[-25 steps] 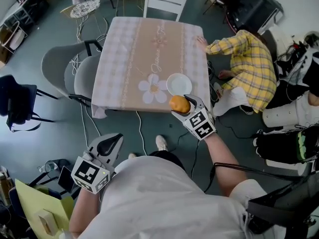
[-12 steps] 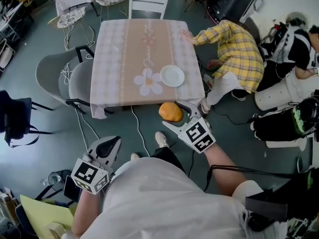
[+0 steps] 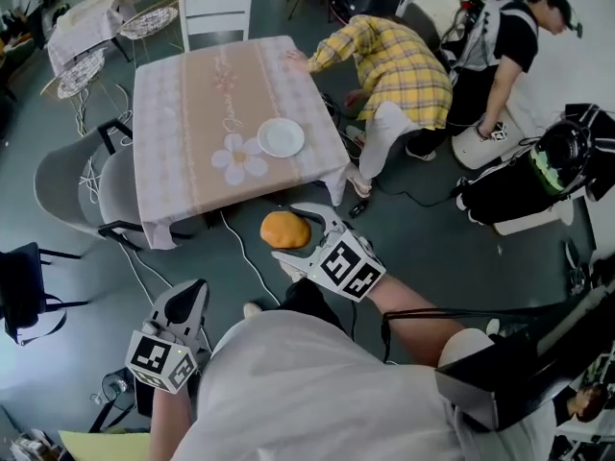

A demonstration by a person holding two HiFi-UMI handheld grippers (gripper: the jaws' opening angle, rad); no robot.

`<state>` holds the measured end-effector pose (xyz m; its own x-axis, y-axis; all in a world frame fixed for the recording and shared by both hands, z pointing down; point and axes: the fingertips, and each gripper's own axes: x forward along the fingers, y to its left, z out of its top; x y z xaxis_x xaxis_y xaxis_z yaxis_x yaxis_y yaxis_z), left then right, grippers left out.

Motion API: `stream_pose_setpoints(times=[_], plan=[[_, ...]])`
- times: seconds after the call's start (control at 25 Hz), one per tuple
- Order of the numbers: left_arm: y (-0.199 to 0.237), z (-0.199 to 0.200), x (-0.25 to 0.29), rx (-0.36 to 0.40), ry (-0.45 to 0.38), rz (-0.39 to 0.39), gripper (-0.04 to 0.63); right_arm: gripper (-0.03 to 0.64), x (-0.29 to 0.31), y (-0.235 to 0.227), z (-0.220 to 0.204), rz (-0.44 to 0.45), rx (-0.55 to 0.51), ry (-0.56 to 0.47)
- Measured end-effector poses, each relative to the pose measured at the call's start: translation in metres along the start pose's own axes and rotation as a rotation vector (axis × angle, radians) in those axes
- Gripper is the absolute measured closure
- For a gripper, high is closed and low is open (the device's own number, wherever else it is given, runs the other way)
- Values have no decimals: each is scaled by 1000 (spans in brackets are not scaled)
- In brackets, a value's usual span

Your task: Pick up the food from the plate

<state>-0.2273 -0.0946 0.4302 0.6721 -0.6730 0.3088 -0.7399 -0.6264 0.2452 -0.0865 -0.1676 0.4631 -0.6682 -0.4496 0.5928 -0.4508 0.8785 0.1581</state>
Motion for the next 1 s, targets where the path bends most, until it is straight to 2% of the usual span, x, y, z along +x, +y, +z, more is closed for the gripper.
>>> stream_pose_setpoints(times=[0.44,1.0], plan=[[-18,-2,-4,6,-3,-28,586,264,-16,22,5,1,-7,-20],[-19,-2,-5,6,7,-48,586,264,-17,30,11,9,-4,-21]])
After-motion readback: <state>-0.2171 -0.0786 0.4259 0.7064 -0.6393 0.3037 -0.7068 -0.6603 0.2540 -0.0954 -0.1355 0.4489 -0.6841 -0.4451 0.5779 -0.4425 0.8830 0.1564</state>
